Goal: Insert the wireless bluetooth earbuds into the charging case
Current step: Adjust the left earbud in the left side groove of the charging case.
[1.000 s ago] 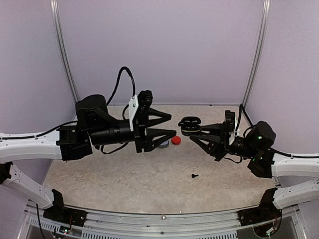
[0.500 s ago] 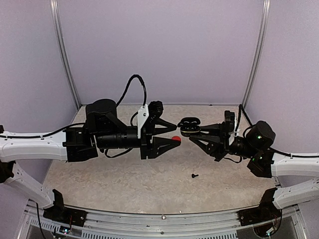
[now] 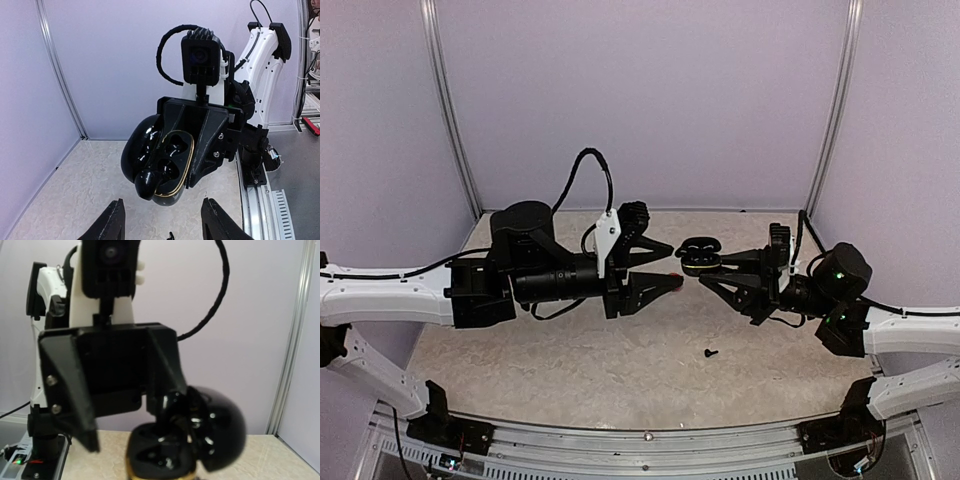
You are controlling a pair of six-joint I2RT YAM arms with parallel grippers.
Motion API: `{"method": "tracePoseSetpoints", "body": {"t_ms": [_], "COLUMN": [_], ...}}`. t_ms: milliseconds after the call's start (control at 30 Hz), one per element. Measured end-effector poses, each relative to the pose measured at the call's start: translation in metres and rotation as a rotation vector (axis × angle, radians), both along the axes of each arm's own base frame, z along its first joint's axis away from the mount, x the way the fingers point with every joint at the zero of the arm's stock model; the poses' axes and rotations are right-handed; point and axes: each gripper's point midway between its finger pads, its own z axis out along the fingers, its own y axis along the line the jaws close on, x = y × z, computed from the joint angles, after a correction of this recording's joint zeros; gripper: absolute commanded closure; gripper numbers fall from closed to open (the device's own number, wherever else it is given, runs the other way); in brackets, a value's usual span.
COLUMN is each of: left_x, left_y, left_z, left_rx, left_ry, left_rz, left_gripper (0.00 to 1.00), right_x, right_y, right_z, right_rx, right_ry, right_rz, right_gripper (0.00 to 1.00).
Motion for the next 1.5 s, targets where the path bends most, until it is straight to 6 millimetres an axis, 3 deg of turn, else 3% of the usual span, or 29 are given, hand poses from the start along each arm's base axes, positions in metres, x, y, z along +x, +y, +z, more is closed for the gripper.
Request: {"method": "tracePoseSetpoints", "body": {"t_ms": [367,833,1500], "left_x": [0.001,-0.008,-0.007], "left_y": [0.009,-0.001,-0.003], "left_z": [0.022,0.009,0.015], "left_rx": [-0.058,-0.023,-0.019], "left_ry": [-0.029,-0.023,-0.062], "left_rz": [0.010,-0.049,-0.026], "left_gripper": [0.51,0.53,0.60], "right_x": [0.000,0.000,0.003], "right_y": [0.000,0.000,0.000], "right_z": [0.000,0.000,0.003], "right_rx": [0.000,-0.001,0.014], "right_ry": [0.000,0.000,0.001], "right_rz": [0.002,0.004,-0.026], "right_gripper": [1.00,1.00,1.00]}}
